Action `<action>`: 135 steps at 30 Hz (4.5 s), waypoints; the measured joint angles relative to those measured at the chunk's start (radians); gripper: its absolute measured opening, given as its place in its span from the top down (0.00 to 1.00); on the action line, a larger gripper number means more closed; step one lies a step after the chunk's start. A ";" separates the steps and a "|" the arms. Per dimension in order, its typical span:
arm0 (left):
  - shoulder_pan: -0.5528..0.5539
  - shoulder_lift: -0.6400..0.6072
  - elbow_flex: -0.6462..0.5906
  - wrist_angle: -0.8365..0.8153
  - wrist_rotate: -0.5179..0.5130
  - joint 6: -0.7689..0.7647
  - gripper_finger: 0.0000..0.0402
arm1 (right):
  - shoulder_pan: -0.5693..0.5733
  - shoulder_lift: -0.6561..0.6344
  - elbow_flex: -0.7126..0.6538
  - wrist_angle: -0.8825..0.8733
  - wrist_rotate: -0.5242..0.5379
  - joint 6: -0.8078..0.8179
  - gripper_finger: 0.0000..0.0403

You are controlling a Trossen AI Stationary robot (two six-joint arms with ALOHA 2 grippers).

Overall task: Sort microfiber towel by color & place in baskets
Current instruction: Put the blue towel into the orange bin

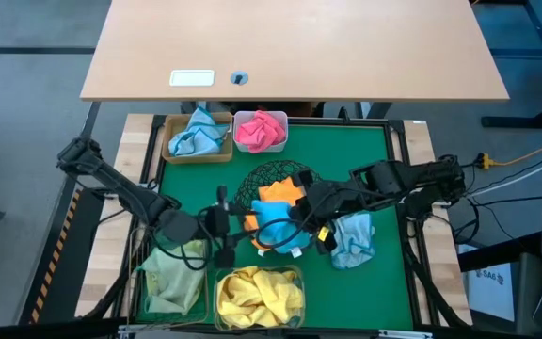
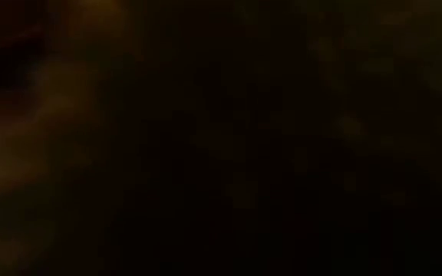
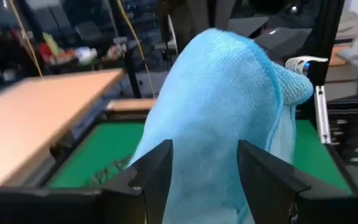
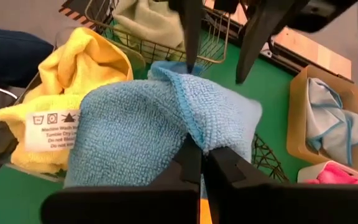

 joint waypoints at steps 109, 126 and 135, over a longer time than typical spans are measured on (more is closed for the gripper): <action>1.199 -0.227 -0.280 -0.489 0.176 -0.024 1.00 | 0.001 -0.408 -0.701 -0.067 0.042 0.443 0.48; 1.261 -0.227 -0.467 -0.452 0.169 -0.114 0.92 | 0.001 -0.444 -0.900 0.091 -0.004 0.491 0.48; 1.261 -0.229 -0.467 -0.447 0.202 -0.230 0.75 | 0.036 -0.444 -0.966 0.092 -0.096 0.613 0.48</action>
